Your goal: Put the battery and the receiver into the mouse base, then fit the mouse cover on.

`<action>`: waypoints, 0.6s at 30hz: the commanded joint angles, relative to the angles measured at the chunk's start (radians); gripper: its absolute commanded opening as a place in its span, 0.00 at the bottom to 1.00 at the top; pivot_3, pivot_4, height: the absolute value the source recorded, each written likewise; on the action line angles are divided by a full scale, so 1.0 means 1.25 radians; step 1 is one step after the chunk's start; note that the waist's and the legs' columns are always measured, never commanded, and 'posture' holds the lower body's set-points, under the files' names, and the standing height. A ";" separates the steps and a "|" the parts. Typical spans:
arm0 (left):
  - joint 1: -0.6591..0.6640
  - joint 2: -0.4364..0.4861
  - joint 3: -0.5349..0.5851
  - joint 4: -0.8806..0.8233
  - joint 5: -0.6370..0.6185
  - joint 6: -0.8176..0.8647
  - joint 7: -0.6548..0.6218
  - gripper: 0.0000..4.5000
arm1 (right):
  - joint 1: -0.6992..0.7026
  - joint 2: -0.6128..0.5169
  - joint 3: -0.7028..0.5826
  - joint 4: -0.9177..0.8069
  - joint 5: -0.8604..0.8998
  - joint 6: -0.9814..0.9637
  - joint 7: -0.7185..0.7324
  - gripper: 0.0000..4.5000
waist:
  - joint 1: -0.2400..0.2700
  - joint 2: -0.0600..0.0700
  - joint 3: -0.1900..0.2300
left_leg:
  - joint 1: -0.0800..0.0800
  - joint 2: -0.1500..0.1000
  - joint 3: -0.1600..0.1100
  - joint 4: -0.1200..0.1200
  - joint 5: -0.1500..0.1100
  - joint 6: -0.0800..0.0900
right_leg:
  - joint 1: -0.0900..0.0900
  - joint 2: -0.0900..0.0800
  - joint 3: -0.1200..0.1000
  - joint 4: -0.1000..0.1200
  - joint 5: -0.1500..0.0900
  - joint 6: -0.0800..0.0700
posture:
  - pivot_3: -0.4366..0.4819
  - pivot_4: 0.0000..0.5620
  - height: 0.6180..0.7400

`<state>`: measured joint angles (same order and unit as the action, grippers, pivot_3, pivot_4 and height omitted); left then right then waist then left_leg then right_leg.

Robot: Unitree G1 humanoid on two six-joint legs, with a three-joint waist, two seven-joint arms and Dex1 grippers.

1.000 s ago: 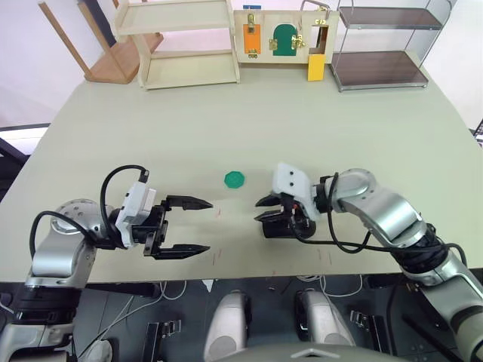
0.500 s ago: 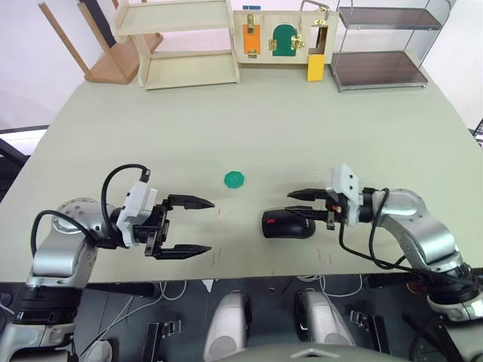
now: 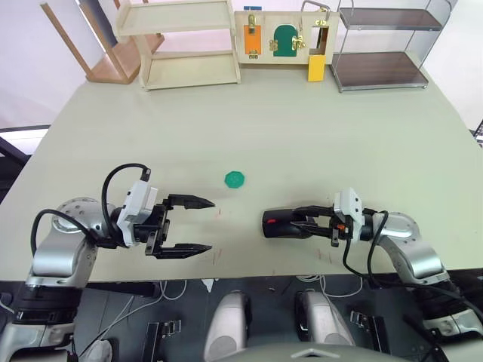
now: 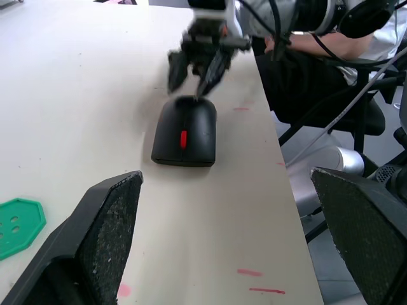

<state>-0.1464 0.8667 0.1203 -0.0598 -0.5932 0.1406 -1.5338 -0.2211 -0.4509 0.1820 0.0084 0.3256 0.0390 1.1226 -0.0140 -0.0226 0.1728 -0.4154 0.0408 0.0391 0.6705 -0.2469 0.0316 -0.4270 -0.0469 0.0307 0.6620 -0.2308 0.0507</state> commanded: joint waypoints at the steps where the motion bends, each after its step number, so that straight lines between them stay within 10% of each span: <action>1: -0.002 0.003 0.028 -0.026 -0.018 -0.001 0.002 1.00 | 0.009 0.008 0.018 0.053 -0.023 -0.057 0.022 0.33 | -0.001 0.000 0.000 | 0.001 0.000 0.000 0.000 0.000 0.000 | 0.001 0.000 0.000 0.000 0.000 0.000 | 0.48 0.27 1.00; 18: 0.081 -0.055 0.023 -0.049 0.028 -0.024 0.118 1.00 | 0.037 0.007 -0.062 0.055 0.023 -0.185 -0.016 0.33 | 0.000 -0.001 -0.001 | 0.013 0.001 0.001 -0.001 0.000 0.000 | 0.013 0.000 0.001 -0.001 -0.002 -0.004 | 0.48 0.27 1.00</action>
<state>-0.0523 0.7993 0.1225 -0.0888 -0.5635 0.1281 -1.4148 -0.1801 -0.4273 0.1491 0.1209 0.3271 -0.1848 1.1179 -0.0138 -0.0239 0.1718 -0.3996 0.0418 0.0407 0.6691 -0.2470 0.0316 -0.4114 -0.0472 0.0322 0.6610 -0.2334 0.0463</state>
